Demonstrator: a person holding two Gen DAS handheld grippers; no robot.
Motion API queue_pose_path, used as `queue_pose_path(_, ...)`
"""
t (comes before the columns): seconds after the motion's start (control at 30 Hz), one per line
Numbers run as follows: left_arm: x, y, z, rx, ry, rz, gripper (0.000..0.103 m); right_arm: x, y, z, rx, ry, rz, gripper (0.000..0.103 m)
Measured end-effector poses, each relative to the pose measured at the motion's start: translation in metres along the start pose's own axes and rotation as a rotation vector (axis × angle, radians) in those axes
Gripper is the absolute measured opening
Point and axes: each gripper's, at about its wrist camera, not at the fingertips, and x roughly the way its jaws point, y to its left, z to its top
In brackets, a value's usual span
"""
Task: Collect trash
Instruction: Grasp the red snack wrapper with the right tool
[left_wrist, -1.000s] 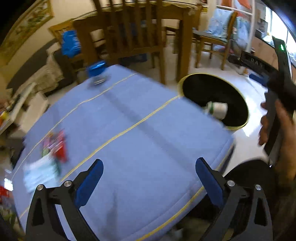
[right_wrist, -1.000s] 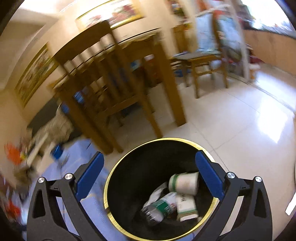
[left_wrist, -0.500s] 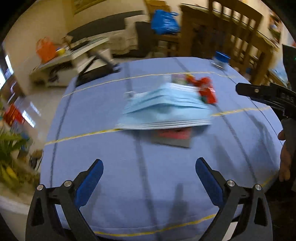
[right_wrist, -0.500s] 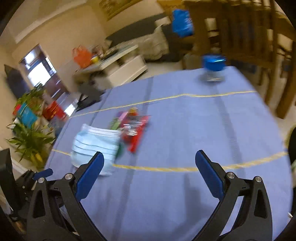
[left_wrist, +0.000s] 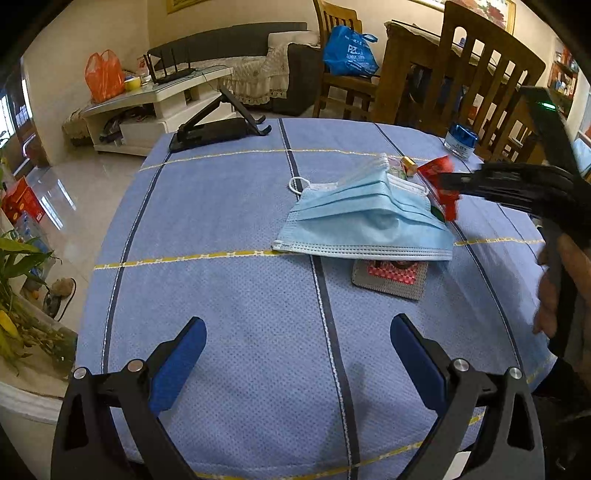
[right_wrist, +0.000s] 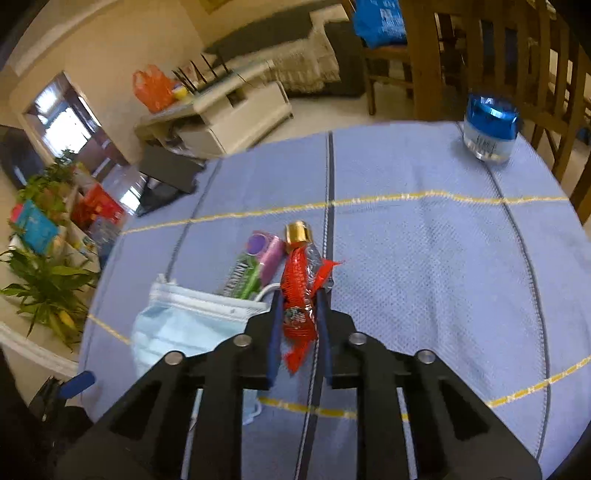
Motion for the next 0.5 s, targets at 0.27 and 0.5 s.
queue_pose_path(0.27,-0.003,-0.013,0.023,0.034,-0.041,-0.049,0.096,-0.067,-0.048,-0.027,0.028,-0.082,0.023,0.017)
queue_pose_path(0.5,0.029,-0.037,0.074,0.050,-0.039,-0.079,0.096,-0.104,-0.121,-0.060,0.120,-0.161,-0.005,0.017)
